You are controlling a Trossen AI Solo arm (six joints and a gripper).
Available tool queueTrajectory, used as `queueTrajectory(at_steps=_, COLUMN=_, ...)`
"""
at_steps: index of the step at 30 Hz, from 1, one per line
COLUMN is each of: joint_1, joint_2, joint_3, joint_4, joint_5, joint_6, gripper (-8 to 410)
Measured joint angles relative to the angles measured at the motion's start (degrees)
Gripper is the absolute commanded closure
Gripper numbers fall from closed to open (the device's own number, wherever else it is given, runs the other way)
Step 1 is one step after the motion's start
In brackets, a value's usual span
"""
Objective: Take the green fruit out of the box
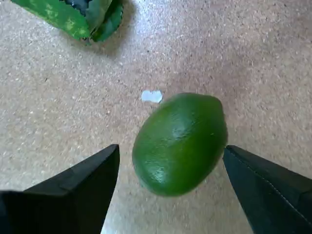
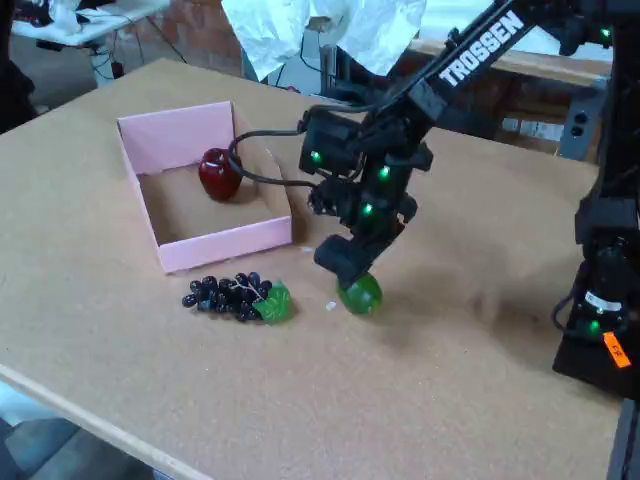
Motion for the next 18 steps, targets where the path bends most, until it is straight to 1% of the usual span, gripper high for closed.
queueTrajectory(at_steps=5, joint_1=0.2, joint_2=-0.8, joint_3=3.1, joint_4=-5.5, joint_5=-0.1, joint_6=0.0, gripper=108)
queueTrajectory(at_steps=18, joint_1=0.9, joint_2=-7.3, joint_3=5.6, joint_4=-13.0, joint_5=0.0, joint_6=0.7, gripper=109)
